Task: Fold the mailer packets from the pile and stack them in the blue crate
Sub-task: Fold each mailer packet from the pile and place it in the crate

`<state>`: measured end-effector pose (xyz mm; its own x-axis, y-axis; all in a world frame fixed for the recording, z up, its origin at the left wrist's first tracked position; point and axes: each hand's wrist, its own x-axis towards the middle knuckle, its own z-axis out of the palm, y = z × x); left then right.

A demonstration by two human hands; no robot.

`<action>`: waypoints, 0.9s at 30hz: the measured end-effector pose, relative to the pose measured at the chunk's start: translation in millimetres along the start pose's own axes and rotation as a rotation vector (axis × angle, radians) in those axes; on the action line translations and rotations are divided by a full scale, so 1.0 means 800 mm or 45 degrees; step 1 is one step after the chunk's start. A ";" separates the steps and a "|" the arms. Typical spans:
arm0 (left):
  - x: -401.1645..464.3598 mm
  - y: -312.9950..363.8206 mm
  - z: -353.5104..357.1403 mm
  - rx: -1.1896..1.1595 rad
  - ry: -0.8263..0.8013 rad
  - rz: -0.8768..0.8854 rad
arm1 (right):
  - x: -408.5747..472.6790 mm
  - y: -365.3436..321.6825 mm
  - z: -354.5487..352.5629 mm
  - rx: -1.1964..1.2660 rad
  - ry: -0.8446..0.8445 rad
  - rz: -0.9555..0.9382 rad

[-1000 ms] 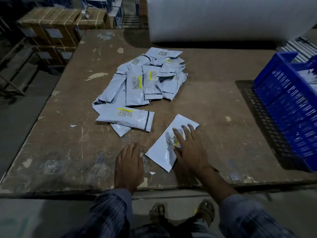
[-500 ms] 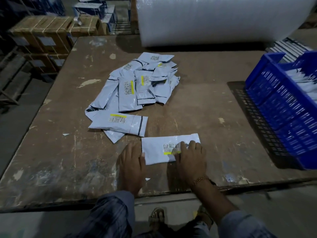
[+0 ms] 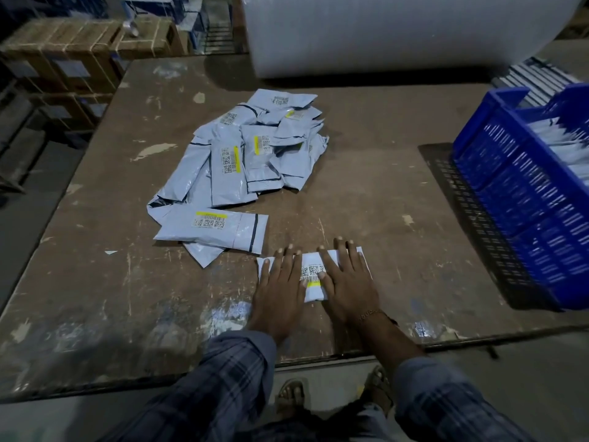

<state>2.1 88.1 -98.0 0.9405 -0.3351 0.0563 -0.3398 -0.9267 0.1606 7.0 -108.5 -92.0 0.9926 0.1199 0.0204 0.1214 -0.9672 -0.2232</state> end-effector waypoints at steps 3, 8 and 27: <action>0.003 0.002 -0.001 0.048 -0.029 0.014 | 0.006 0.000 0.004 -0.037 0.031 -0.009; 0.008 -0.001 0.000 0.023 -0.058 0.019 | 0.012 0.003 0.011 -0.042 0.032 -0.018; 0.030 -0.028 -0.006 0.083 -0.109 0.115 | -0.018 -0.008 0.013 0.001 0.095 0.016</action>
<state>31.9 101.6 -95.7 0.9034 -0.4284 -0.0172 -0.4251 -0.9002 0.0942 -8.2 -101.4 -100.7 0.9918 0.0906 0.0898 0.1088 -0.9683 -0.2250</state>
